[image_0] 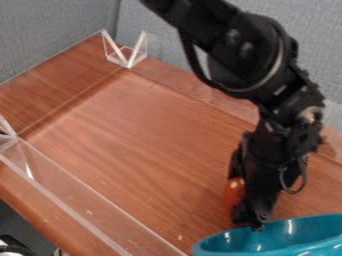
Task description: Put the mushroom in the blue bowl
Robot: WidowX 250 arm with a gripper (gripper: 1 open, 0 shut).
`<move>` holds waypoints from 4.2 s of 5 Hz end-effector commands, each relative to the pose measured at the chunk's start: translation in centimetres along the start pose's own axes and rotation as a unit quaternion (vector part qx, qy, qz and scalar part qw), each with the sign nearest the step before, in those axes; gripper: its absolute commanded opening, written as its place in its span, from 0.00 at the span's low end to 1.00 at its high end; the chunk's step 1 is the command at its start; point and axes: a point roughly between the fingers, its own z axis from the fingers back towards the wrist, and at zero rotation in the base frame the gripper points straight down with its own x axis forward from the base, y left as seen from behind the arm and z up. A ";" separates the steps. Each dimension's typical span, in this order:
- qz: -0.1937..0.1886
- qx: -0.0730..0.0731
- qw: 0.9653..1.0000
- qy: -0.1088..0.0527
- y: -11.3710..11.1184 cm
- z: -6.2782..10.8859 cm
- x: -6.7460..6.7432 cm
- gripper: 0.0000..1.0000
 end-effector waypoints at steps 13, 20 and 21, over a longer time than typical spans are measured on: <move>-0.021 -0.055 0.998 0.000 0.4 0.7 0.8 0.00; -0.015 -0.048 0.999 0.000 1.7 1.2 0.4 0.00; -0.013 -0.043 0.999 -0.001 2.0 1.8 0.3 0.00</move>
